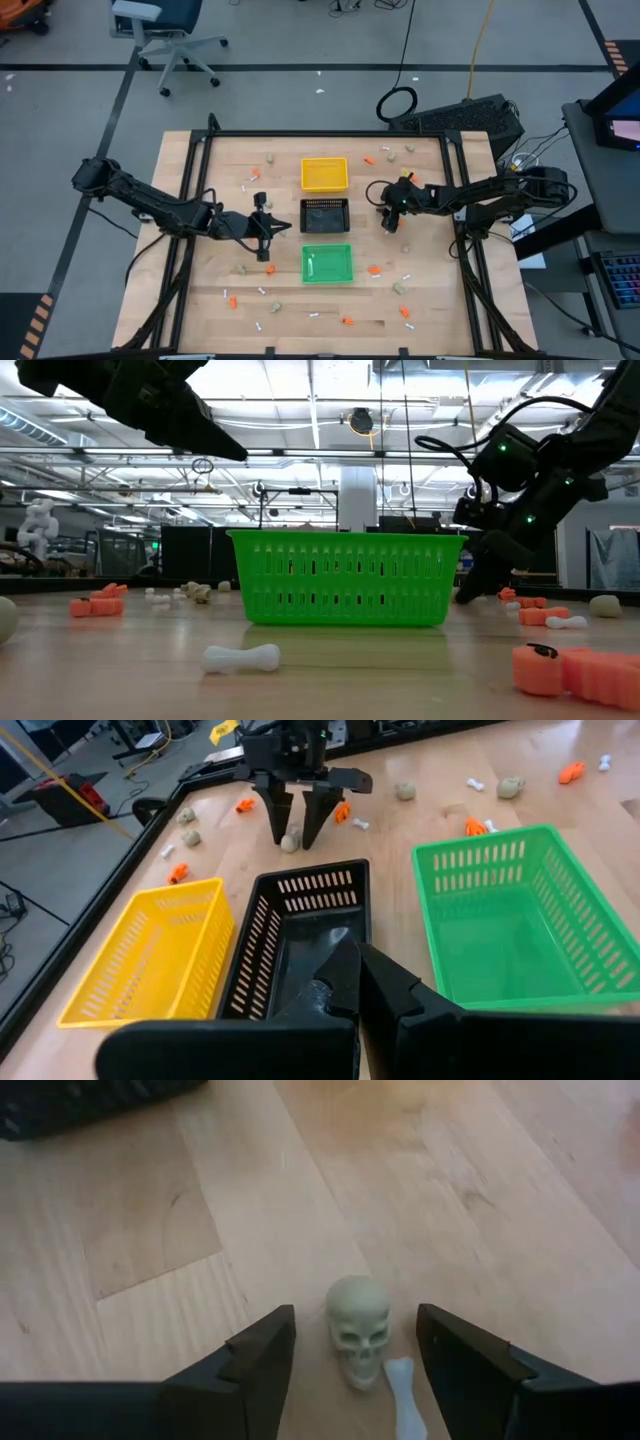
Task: Sort Halloween decoration
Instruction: Put the gray skull toy into the black basket
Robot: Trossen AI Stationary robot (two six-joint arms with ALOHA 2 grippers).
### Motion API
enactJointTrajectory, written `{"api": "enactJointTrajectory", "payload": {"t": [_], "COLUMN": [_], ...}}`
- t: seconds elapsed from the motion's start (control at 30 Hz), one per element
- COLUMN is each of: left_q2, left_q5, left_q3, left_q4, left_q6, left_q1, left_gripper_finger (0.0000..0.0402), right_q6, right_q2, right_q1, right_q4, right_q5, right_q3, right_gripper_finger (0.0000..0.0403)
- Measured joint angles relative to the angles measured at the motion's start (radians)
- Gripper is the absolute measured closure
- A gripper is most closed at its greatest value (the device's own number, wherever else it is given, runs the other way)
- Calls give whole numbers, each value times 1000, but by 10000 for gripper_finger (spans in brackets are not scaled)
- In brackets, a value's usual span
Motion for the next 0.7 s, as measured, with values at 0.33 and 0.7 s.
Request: {"api": "enactJointTrajectory", "payload": {"t": [0.33,0.7], "left_q2": [0,0], "left_q5": [0,-1], "left_q3": [0,0], "left_q4": [30,29], "left_q6": [3,3], "left_q1": [0,0], "left_gripper_finger": [402,402], "right_q6": [6,14], "right_q2": [0,0], "right_q1": [0,1], "right_q4": [2,5], "right_q5": [-28,-25], "right_q3": [0,0], "right_gripper_finger": [253,351]}}
